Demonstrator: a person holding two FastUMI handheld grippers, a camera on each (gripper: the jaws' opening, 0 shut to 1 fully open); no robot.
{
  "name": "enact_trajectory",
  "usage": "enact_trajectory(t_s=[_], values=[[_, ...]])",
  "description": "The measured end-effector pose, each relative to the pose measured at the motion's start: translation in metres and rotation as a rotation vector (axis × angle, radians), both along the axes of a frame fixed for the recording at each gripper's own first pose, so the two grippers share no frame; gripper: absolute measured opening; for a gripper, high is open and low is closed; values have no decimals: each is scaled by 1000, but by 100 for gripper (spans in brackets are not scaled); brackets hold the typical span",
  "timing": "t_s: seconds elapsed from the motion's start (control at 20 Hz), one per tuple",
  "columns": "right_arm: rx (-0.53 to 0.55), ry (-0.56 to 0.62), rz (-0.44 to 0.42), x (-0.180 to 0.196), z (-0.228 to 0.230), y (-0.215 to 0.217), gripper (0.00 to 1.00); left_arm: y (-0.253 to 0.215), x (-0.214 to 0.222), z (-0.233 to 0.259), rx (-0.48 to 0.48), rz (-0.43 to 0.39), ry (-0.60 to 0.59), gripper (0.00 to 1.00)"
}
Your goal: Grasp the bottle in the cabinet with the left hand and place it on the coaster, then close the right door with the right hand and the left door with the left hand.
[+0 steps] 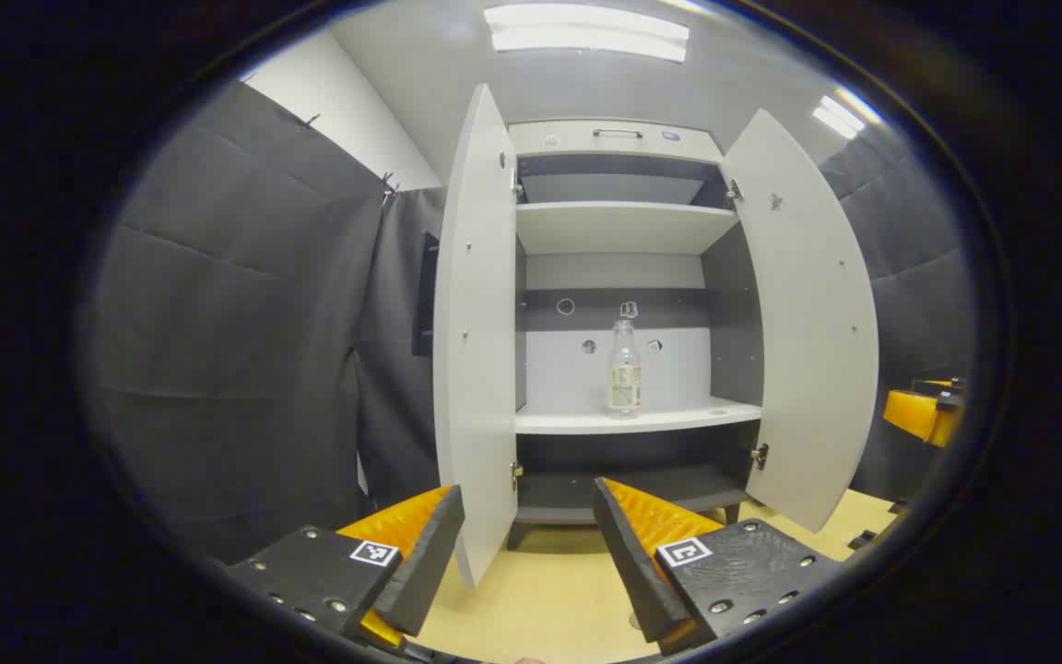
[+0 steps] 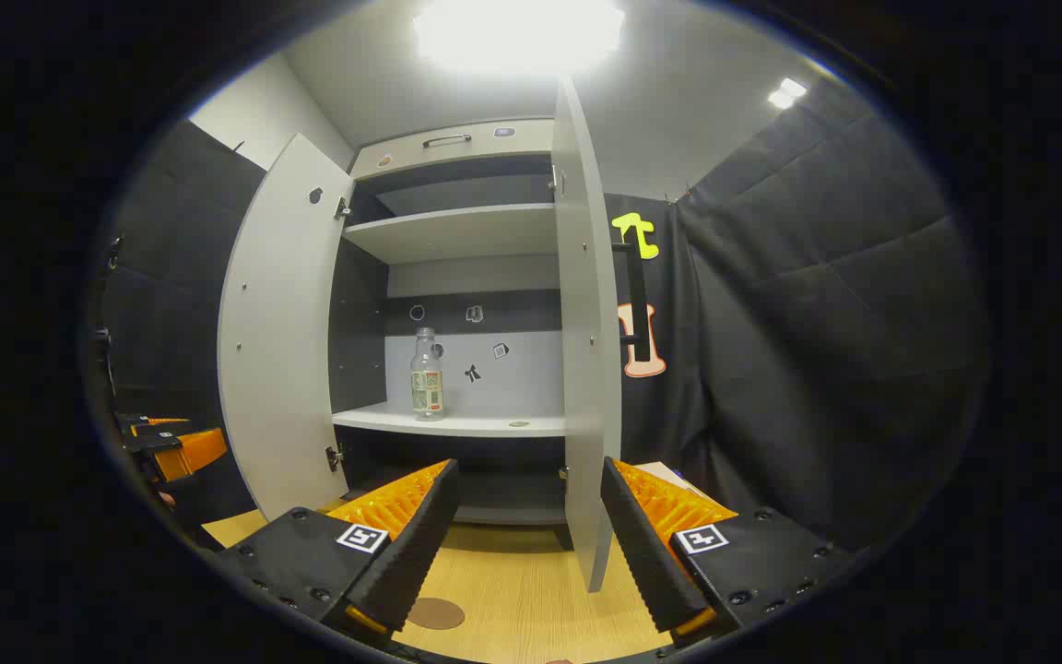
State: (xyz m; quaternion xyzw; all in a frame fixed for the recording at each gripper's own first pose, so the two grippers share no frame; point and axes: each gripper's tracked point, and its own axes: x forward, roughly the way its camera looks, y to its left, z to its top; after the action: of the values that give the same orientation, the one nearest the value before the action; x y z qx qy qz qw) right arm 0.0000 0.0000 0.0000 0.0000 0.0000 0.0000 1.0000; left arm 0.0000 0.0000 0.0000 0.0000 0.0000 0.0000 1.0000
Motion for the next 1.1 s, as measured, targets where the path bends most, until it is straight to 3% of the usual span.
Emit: enact_trajectory(t_s=[1.1], values=[[-15, 12, 46, 8, 1, -23, 97, -22, 4, 4, 7, 20, 4, 84]])
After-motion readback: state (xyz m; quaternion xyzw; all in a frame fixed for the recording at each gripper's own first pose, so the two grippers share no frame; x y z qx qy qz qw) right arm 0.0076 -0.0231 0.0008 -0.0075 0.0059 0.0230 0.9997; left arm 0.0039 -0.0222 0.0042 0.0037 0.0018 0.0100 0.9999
